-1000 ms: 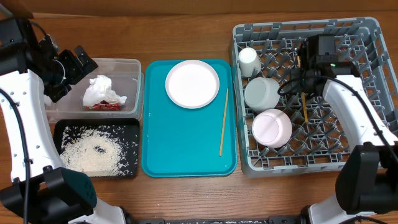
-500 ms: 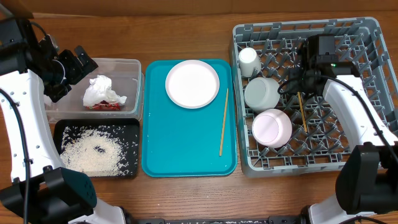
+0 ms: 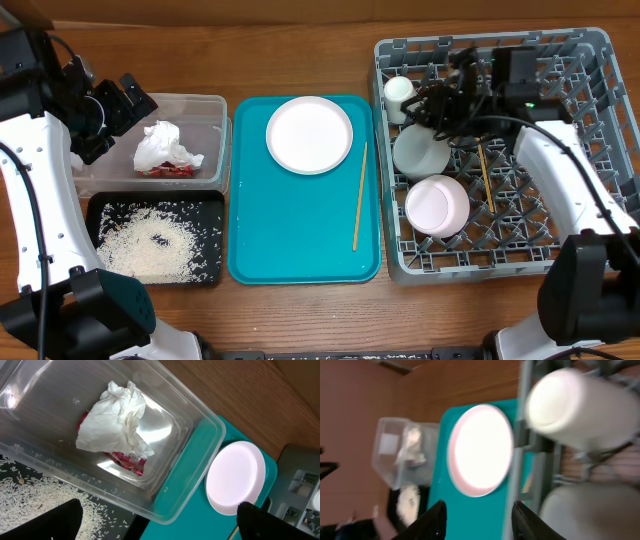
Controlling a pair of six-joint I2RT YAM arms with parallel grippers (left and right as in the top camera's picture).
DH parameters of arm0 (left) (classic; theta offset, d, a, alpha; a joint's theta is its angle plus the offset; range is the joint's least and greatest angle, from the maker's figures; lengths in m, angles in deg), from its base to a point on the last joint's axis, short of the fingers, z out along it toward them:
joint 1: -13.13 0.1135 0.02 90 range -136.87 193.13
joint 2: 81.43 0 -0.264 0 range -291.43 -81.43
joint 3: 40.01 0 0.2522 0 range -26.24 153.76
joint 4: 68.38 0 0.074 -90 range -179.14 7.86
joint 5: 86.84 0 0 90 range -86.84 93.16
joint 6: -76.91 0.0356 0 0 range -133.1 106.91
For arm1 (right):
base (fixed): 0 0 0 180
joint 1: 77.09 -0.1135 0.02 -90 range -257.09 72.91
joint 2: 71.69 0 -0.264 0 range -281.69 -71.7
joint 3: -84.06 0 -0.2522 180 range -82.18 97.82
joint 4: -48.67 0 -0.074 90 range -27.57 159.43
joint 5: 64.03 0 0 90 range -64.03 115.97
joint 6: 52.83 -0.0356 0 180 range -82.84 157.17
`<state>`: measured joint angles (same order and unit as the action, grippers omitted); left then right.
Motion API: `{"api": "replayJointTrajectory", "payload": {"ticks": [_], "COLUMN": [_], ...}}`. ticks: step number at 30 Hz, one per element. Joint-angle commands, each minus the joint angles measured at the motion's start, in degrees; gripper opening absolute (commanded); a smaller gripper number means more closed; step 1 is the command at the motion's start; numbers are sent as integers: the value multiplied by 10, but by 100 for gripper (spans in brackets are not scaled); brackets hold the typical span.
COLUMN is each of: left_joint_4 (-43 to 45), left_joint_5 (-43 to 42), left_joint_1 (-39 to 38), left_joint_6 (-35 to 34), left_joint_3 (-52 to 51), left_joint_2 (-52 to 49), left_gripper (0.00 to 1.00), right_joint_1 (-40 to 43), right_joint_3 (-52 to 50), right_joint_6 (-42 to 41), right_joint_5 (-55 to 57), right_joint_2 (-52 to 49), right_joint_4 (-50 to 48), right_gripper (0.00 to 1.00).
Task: Sort waste into correct bins and load items into the dishwasher
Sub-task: 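Move the right gripper back to the remaining chopstick on the tray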
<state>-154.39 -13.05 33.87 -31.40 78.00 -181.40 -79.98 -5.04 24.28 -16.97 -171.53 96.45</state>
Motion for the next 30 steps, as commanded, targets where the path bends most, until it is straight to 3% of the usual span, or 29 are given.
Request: {"api": "replayJointTrajectory", "payload": {"ticks": [1, 16, 22, 26, 30], "left_joint_4": [1, 1, 1, 1, 1], "left_joint_5": [3, 3, 3, 3, 3], "left_joint_1": [-2, -2, -2, -2, -2], "left_joint_6": [-5, -5, -5, -5, -5], "left_joint_3": [10, 10, 10, 10, 10], "left_joint_2": [7, 7, 7, 7, 7], "left_gripper": [100, 100, 100, 100, 100], "right_joint_1": [-59, -328, -349, -349, -349], "right_joint_3": [0, 0, 0, 0, -1], "right_joint_6": [-22, -203, -253, -254, -261], "right_joint_5": [-31, 497, 554, 560, 570], "right_joint_2": [2, -11, -51, -75, -77], "right_joint_4": [-3, 49, 59, 68, 73], "right_gripper": [43, 42, 42, 30, 30]}}
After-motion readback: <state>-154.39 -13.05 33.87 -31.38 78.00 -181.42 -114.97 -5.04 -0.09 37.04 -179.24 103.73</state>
